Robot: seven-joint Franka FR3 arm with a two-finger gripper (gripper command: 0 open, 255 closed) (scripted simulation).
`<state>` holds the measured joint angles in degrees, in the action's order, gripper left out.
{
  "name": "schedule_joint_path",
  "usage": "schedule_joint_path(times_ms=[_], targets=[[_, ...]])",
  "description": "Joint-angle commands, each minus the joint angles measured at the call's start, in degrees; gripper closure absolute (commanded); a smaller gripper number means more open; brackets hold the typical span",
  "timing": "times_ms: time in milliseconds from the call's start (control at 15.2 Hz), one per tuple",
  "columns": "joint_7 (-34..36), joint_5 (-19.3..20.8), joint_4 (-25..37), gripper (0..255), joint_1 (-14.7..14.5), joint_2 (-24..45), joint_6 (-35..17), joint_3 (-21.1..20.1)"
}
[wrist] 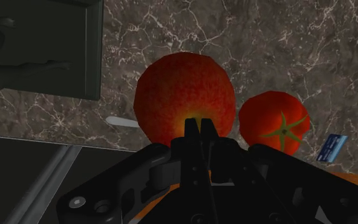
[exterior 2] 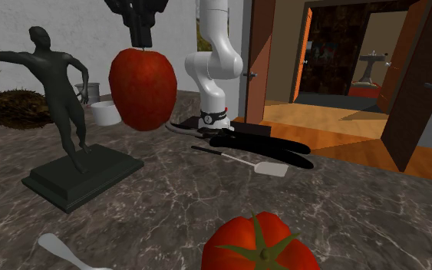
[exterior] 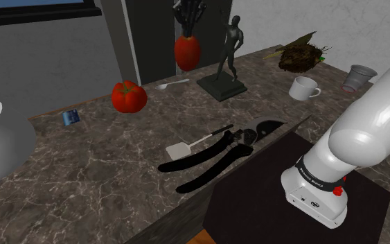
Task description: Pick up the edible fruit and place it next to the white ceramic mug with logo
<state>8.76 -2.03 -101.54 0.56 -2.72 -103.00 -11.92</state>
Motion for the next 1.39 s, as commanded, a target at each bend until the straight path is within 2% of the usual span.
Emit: schedule_joint_path(times_ms=[0,396,858,1320], targets=[[-0.1,0.0,1.8,255,0.1,0.1,1.7,0.1],[0.1,0.2,6.6,255,0.1,0.8,5.9,0.1],[-8.2,-1.7,-6.6,255,3.2,-11.4,5.1,4.8],[-16.4,-1.1,-15.9,255,5.9,-21.4,6.2,10.5]])
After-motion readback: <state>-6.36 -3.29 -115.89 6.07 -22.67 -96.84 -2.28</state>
